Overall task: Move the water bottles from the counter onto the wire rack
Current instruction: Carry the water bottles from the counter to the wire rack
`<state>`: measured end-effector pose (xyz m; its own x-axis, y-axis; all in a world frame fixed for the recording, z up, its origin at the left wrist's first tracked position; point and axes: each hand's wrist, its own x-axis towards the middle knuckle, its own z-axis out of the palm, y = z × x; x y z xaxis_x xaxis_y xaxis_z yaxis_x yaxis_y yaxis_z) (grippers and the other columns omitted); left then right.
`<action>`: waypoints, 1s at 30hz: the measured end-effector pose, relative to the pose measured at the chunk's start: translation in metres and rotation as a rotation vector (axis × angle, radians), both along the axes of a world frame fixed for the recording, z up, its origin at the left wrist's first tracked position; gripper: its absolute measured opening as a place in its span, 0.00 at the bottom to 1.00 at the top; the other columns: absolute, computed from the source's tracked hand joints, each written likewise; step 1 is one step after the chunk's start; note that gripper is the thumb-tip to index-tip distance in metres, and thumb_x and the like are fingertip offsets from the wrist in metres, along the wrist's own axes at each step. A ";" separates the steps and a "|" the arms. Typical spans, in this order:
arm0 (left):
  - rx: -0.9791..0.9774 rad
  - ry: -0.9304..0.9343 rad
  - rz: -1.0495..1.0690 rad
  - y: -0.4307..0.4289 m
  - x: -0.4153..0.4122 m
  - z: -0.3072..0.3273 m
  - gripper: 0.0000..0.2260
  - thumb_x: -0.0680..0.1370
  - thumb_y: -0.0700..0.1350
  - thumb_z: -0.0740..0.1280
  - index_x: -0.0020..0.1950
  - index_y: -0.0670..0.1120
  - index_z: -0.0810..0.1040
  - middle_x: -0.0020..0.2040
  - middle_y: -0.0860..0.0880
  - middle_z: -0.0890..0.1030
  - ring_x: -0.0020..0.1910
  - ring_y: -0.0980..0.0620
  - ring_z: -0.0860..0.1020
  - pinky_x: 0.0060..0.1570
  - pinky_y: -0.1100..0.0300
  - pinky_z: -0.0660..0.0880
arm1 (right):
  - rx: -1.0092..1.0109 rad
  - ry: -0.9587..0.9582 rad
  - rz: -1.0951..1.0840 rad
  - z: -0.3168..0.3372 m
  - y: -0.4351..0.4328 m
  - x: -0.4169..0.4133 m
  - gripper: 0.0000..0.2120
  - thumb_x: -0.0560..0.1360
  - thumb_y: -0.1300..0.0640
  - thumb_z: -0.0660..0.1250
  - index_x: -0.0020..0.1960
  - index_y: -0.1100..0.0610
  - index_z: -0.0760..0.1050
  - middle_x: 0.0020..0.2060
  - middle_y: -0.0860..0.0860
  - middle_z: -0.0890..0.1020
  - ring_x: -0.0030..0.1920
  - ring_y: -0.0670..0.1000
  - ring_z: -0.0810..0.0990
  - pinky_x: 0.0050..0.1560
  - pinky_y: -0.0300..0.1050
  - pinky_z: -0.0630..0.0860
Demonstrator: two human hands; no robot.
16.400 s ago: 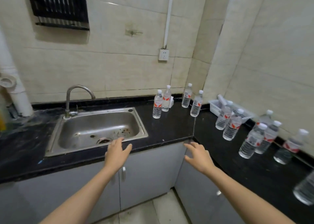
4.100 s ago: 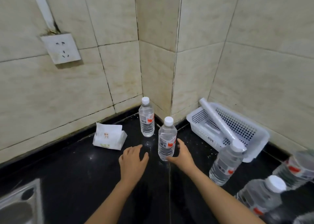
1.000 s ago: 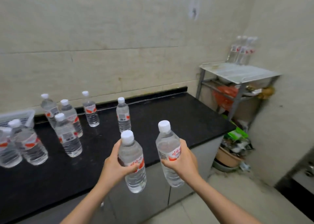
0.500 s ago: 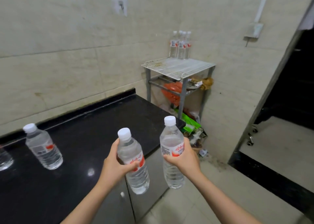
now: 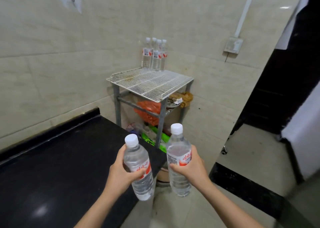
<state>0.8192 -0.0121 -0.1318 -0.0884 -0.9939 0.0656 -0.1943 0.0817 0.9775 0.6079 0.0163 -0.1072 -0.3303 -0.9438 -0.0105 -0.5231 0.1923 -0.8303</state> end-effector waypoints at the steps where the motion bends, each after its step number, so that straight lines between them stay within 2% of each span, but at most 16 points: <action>1: 0.008 -0.004 -0.023 -0.011 -0.009 -0.003 0.37 0.63 0.38 0.77 0.61 0.62 0.63 0.49 0.65 0.76 0.46 0.69 0.77 0.53 0.59 0.73 | 0.011 -0.004 -0.022 -0.001 -0.006 -0.008 0.31 0.59 0.51 0.77 0.57 0.44 0.65 0.50 0.46 0.79 0.52 0.51 0.79 0.52 0.47 0.74; 3: 0.018 -0.021 -0.072 -0.031 -0.029 -0.010 0.37 0.63 0.38 0.77 0.62 0.61 0.63 0.51 0.64 0.75 0.48 0.64 0.77 0.53 0.59 0.72 | 0.035 0.002 -0.073 -0.001 -0.014 -0.026 0.29 0.60 0.52 0.77 0.54 0.45 0.64 0.47 0.46 0.78 0.49 0.50 0.78 0.47 0.44 0.72; 5: 0.039 -0.037 -0.128 -0.045 -0.053 -0.020 0.36 0.63 0.39 0.77 0.62 0.61 0.63 0.51 0.64 0.76 0.49 0.66 0.77 0.53 0.60 0.72 | 0.039 0.003 -0.137 -0.002 -0.020 -0.047 0.28 0.61 0.52 0.76 0.53 0.44 0.63 0.46 0.45 0.77 0.48 0.49 0.77 0.45 0.42 0.69; 8: 0.068 -0.053 -0.196 -0.059 -0.093 -0.033 0.37 0.61 0.43 0.79 0.62 0.62 0.65 0.51 0.63 0.78 0.49 0.72 0.76 0.51 0.61 0.73 | 0.028 -0.015 -0.209 -0.003 -0.028 -0.086 0.30 0.60 0.51 0.77 0.54 0.43 0.63 0.47 0.45 0.78 0.49 0.49 0.77 0.48 0.44 0.72; 10: 0.078 -0.069 -0.228 -0.069 -0.123 -0.036 0.37 0.60 0.44 0.79 0.63 0.62 0.65 0.50 0.63 0.80 0.50 0.67 0.78 0.51 0.62 0.72 | 0.015 -0.014 -0.253 -0.003 -0.033 -0.115 0.30 0.59 0.49 0.77 0.54 0.42 0.63 0.47 0.44 0.78 0.50 0.50 0.79 0.51 0.48 0.75; 11: 0.070 -0.079 -0.248 -0.075 -0.138 -0.036 0.38 0.60 0.44 0.79 0.63 0.61 0.65 0.49 0.65 0.81 0.50 0.67 0.78 0.51 0.63 0.72 | 0.008 -0.012 -0.265 -0.003 -0.037 -0.130 0.30 0.59 0.49 0.77 0.53 0.42 0.63 0.47 0.44 0.79 0.50 0.50 0.79 0.52 0.50 0.76; 13: 0.038 -0.083 -0.295 -0.092 -0.170 -0.031 0.38 0.59 0.46 0.79 0.63 0.61 0.65 0.48 0.75 0.77 0.49 0.73 0.76 0.50 0.65 0.71 | -0.013 -0.014 -0.273 -0.003 -0.048 -0.161 0.28 0.59 0.49 0.77 0.50 0.41 0.63 0.46 0.43 0.78 0.50 0.51 0.79 0.53 0.52 0.77; 15: -0.002 -0.071 -0.318 -0.110 -0.205 -0.021 0.38 0.57 0.49 0.78 0.62 0.63 0.65 0.48 0.76 0.77 0.48 0.77 0.74 0.49 0.68 0.70 | -0.046 -0.032 -0.269 -0.004 -0.063 -0.194 0.27 0.58 0.49 0.77 0.47 0.39 0.63 0.46 0.43 0.78 0.49 0.51 0.79 0.53 0.55 0.77; 17: -0.043 -0.043 -0.295 -0.130 -0.240 -0.010 0.38 0.57 0.48 0.78 0.62 0.62 0.64 0.49 0.69 0.78 0.48 0.77 0.74 0.50 0.69 0.70 | -0.080 -0.042 -0.262 -0.003 -0.081 -0.229 0.28 0.57 0.49 0.78 0.47 0.39 0.63 0.46 0.43 0.79 0.48 0.51 0.80 0.53 0.57 0.77; 20: -0.119 0.002 -0.230 -0.158 -0.288 0.011 0.38 0.62 0.40 0.79 0.65 0.56 0.64 0.54 0.66 0.73 0.49 0.71 0.73 0.52 0.70 0.70 | -0.140 -0.057 -0.234 0.003 -0.112 -0.279 0.28 0.56 0.48 0.78 0.48 0.39 0.64 0.46 0.42 0.79 0.48 0.50 0.80 0.53 0.57 0.77; 23: -0.178 0.031 -0.150 -0.180 -0.323 0.030 0.36 0.63 0.37 0.77 0.64 0.55 0.63 0.52 0.67 0.72 0.46 0.75 0.73 0.42 0.80 0.68 | -0.162 -0.072 -0.180 0.012 -0.142 -0.319 0.26 0.54 0.46 0.77 0.46 0.38 0.65 0.44 0.41 0.79 0.47 0.49 0.80 0.52 0.57 0.78; 26: -0.256 0.050 -0.048 -0.195 -0.341 0.053 0.35 0.63 0.33 0.76 0.64 0.50 0.66 0.52 0.64 0.73 0.45 0.79 0.73 0.40 0.83 0.67 | -0.180 -0.072 -0.112 0.024 -0.169 -0.345 0.25 0.57 0.49 0.78 0.44 0.39 0.65 0.42 0.40 0.78 0.45 0.47 0.79 0.52 0.56 0.78; 28: -0.290 0.072 0.003 -0.205 -0.342 0.068 0.35 0.62 0.36 0.77 0.64 0.50 0.67 0.51 0.63 0.76 0.46 0.77 0.74 0.42 0.82 0.68 | -0.192 -0.084 -0.071 0.028 -0.188 -0.355 0.25 0.58 0.51 0.78 0.43 0.39 0.65 0.41 0.38 0.77 0.45 0.48 0.79 0.52 0.54 0.78; 30: -0.333 0.065 0.059 -0.218 -0.338 0.085 0.37 0.58 0.47 0.81 0.63 0.54 0.67 0.52 0.64 0.79 0.50 0.71 0.76 0.50 0.76 0.71 | -0.231 -0.115 -0.056 0.032 -0.207 -0.359 0.25 0.57 0.52 0.79 0.43 0.38 0.65 0.41 0.37 0.77 0.46 0.49 0.79 0.53 0.52 0.77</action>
